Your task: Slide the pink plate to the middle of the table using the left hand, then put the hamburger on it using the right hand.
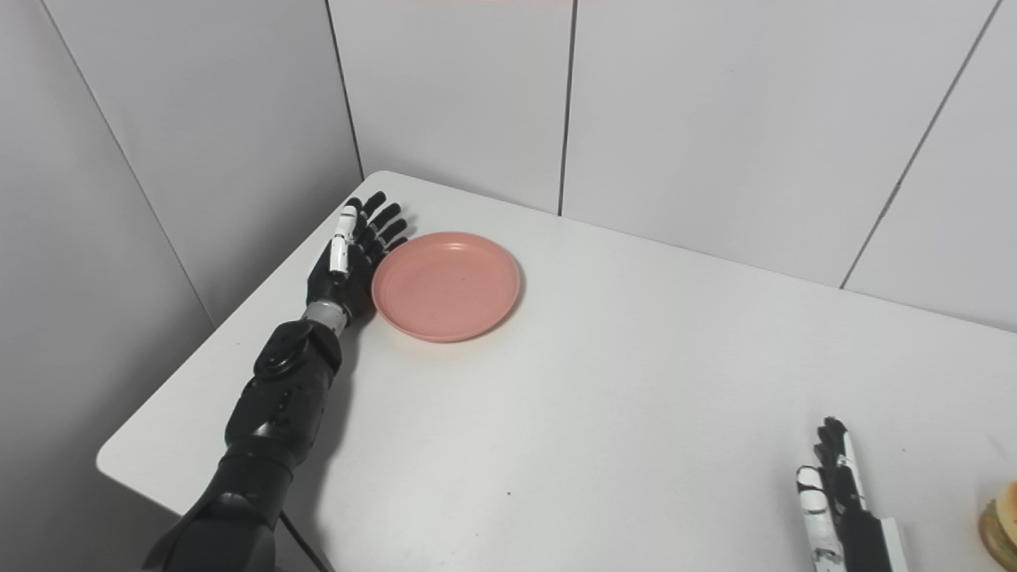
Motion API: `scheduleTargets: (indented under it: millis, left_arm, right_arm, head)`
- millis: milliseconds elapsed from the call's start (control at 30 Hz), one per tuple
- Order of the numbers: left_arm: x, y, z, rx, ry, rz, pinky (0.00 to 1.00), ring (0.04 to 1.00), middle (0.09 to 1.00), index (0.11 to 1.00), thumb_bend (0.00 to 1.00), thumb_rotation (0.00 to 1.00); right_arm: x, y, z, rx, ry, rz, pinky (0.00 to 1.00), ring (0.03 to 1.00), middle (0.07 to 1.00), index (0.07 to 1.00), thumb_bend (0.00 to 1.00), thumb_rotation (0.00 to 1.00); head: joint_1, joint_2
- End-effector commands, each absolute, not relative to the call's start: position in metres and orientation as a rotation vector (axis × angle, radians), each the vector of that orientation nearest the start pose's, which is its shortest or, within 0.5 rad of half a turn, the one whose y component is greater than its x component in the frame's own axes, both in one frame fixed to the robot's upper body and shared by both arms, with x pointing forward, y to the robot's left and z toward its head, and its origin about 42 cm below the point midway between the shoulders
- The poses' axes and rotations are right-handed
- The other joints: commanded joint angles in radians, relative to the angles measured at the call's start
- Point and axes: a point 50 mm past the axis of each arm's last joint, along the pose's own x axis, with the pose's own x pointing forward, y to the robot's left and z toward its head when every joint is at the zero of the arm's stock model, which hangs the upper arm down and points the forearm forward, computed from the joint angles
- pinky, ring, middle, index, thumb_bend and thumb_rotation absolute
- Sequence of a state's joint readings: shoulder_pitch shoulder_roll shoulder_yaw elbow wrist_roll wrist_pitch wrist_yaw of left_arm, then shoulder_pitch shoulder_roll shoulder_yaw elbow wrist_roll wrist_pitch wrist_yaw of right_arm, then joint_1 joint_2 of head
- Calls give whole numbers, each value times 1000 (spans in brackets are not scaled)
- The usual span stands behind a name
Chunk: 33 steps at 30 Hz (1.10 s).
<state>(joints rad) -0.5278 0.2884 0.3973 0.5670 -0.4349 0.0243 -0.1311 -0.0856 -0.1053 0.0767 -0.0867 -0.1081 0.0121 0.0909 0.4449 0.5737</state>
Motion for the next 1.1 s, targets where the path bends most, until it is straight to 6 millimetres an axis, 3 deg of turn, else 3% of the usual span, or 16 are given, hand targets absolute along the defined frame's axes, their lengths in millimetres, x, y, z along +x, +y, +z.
scheduleTargets:
  millis: [0,567,1067]
  left_arm:
    - [430,374,146,-370,-14,198,913,908,910,899,366,1000]
    - [439,317,129,-360,69,69,902,896,900,899,366,1000]
    - [438,250,134,-360,96,-70,872,877,884,882,379,1000]
  right_arm:
    - [307,-209,138,-224,-138,180,1000,1000,1000,1000,275,1000]
    - [311,-205,126,-225,-144,181,1000,1000,1000,1000,351,1000]
    - [309,-197,127,-259,-155,180,994,1000,1000,1000,368,1000]
  head:
    - [-9,5]
    - [-102,38]
    - [-189,60]
